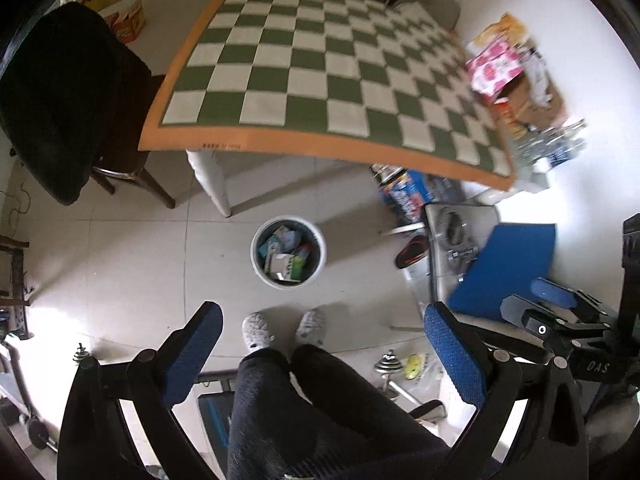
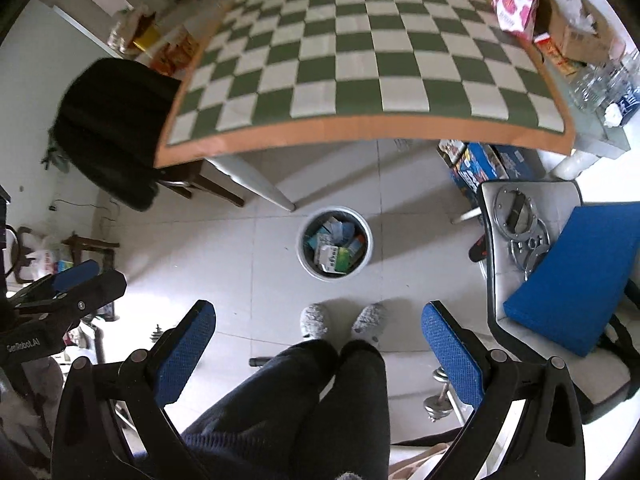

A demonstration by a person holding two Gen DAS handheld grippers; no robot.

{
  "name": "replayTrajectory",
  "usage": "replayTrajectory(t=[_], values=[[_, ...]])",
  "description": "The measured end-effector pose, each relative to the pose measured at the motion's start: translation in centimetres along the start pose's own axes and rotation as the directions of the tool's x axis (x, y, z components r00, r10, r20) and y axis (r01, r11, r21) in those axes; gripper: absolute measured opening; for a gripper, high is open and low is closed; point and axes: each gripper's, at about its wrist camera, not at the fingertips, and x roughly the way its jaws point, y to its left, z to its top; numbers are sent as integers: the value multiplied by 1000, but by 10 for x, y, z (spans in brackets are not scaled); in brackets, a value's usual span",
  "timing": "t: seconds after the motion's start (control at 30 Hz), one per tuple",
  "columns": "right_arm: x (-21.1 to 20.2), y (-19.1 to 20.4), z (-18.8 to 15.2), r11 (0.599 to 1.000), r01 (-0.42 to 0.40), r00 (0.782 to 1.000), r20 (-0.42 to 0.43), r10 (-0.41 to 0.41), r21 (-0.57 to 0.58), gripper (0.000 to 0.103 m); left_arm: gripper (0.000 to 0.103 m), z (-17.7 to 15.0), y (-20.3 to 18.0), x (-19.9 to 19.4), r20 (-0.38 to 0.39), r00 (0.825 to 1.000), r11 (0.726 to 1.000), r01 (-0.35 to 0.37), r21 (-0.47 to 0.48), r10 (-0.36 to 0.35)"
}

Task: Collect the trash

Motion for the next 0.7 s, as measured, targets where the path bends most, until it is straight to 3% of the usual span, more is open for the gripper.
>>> replayTrajectory(t=[0.27,0.7], values=[[-64,13,-8,996,-91,995,35,92,-23,103,103,-8,-9,-55,52,996,997,74,7,-74],[-101,35,-13,988,-136,990,36,139,-77,103,103,-14,-9,-88,99,989,994,108,19,-109]])
